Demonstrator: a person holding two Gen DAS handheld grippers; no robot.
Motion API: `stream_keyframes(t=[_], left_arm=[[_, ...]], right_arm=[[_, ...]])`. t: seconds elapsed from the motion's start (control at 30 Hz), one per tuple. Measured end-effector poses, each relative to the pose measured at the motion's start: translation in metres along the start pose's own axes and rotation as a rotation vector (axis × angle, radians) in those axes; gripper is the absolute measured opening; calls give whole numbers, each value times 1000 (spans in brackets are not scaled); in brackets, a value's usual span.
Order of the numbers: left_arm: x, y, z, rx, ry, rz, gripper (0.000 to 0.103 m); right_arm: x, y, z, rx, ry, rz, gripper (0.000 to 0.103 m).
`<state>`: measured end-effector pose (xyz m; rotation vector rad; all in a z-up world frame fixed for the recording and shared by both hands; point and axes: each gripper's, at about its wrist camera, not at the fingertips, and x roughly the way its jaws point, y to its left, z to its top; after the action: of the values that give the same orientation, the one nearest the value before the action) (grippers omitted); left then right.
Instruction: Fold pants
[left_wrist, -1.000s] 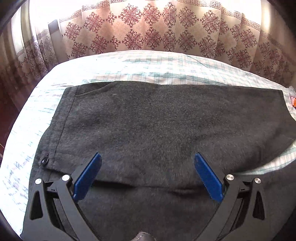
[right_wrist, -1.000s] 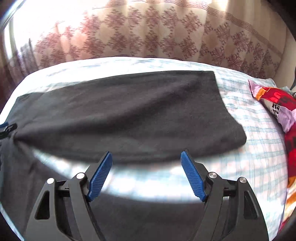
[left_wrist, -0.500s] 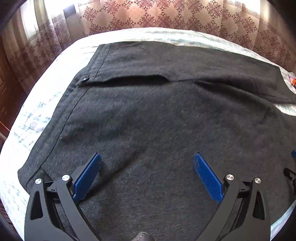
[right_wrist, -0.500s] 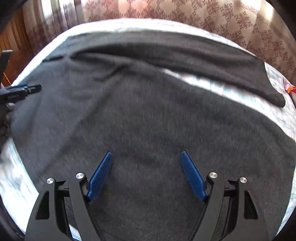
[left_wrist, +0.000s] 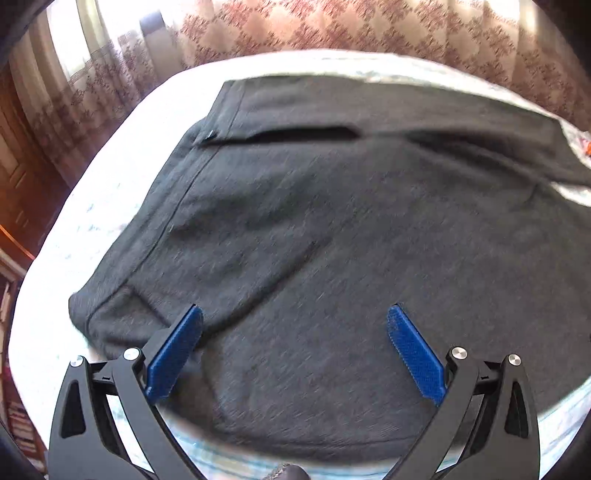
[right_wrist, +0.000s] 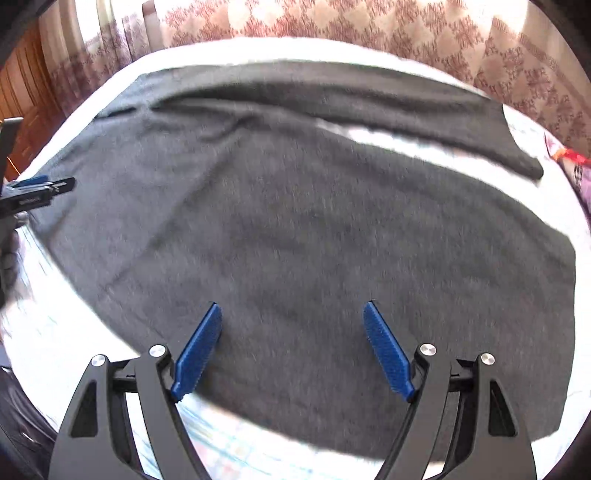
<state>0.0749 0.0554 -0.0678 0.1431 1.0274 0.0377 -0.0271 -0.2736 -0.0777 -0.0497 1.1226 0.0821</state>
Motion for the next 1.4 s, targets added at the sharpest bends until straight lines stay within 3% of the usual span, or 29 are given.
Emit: stream_keyframes(t=[0.1,0.33,0.5,0.63,0.83,1.0,1.4], left_arm=[[7,14,-10,-57,5,-45,101],[6,11,-13,-57,18,-39,101],[0,13,1,-85,41,-46,101],[-7,14,23,-89,11,-74,101],[4,13,74,-109,-5,-95,101],[30,14,134,-101,-16,-49,101],[100,1,258,-285,41,-109,101]], right_arm=[[-4,-3,-6,12,-15,23,80],[-7,-3,-16,27,-40,12,80],[-3,-21,1,68,-20,67,80],[-12,-38,16,127,-49,90,80],[-23,-67,45,167,-110,71,80],[-16,-87,65,183,-116,44,80],[18,-135,120,228,-112,-15,80]])
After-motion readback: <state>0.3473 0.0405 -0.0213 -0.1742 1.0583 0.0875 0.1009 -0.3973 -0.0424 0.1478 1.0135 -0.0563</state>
